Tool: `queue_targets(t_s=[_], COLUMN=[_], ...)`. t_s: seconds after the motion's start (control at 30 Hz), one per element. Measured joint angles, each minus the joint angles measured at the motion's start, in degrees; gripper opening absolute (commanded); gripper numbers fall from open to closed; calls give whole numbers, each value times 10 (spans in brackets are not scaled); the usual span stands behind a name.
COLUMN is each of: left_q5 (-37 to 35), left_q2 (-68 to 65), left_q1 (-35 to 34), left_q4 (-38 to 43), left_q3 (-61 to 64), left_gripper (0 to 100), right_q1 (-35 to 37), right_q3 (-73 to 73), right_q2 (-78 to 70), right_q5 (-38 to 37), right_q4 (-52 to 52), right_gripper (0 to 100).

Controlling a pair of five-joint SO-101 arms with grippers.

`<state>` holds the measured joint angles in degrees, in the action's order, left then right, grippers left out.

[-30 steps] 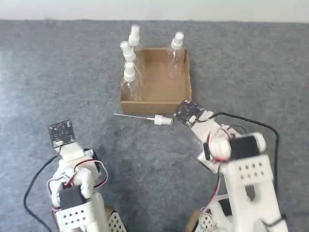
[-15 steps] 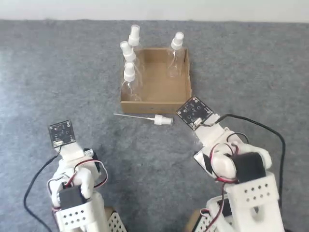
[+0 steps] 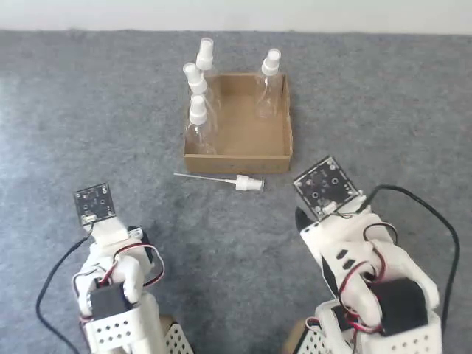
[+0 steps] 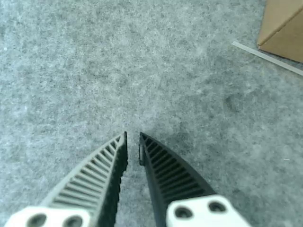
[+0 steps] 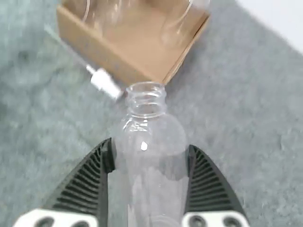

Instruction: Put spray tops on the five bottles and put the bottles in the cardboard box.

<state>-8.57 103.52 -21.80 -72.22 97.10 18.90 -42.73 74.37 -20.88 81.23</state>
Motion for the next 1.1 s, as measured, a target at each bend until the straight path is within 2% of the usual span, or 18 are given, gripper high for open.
queue_targets(t_s=[0.3, 0.43, 0.73, 1.0, 1.1], left_q5=[0, 0, 0, 0, 0], left_q2=[0, 0, 0, 0, 0], left_q1=[0, 0, 0, 0, 0], left_q4=[0, 0, 0, 0, 0], left_q3=[0, 0, 0, 0, 0], left_gripper=[37, 37, 37, 37, 37], right_q1=[-1, 1, -1, -91, -101], right_q3=[-106, -143, -166, -237, -245], right_q2=[-3, -2, -2, -3, -3], right_q5=[8, 44, 69, 122, 133], right_q4=[-155, -214, -242, -305, -308], right_gripper=[37, 37, 37, 37, 37])
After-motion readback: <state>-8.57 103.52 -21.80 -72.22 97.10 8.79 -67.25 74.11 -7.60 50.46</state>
